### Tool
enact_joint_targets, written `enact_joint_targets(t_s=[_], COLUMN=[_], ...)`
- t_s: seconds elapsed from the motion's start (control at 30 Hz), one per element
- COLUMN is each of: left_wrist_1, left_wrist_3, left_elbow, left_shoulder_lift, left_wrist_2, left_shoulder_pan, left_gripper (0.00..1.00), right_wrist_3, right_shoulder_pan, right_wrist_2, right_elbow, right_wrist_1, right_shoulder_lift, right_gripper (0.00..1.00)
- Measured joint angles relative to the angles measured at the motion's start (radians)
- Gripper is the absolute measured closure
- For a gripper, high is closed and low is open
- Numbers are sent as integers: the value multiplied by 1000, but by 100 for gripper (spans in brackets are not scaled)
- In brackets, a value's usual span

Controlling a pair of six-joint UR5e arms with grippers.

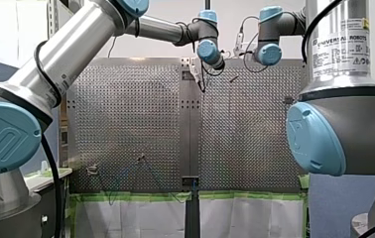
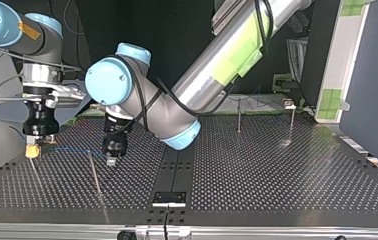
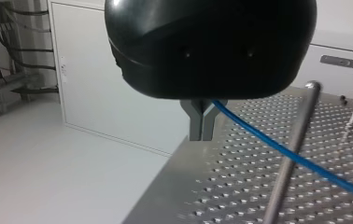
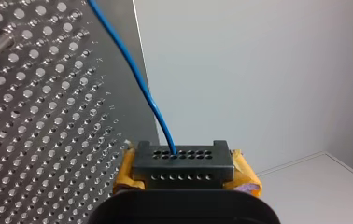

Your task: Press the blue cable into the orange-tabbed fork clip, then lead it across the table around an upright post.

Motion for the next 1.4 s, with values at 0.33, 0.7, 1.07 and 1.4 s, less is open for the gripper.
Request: enact_joint_targets(t_s=[0.33,0.7,1.07,1.4], left_wrist_1=[-4,-5,-13,-30], left_wrist_3=[10,9,-4,-36], left_elbow=[38,39,74,133], left_shoulder_lift=[-1,-6,-53,-93], left_wrist_2=[35,73,147,166], left_shoulder_pan=[22,45,81,105], left_gripper=[100,100,100,100], right_wrist_3=[17,39,48,49], right_shoulder_pan=[-26,-52,-71,-90], right_wrist_2=[-18,-31,-49,-64], right_elbow=[-55,-141,-190,-211], right_wrist_1=[-2,8,10,10], right_shoulder_lift=[87,154,197,246], right_gripper=[100,100,100,100])
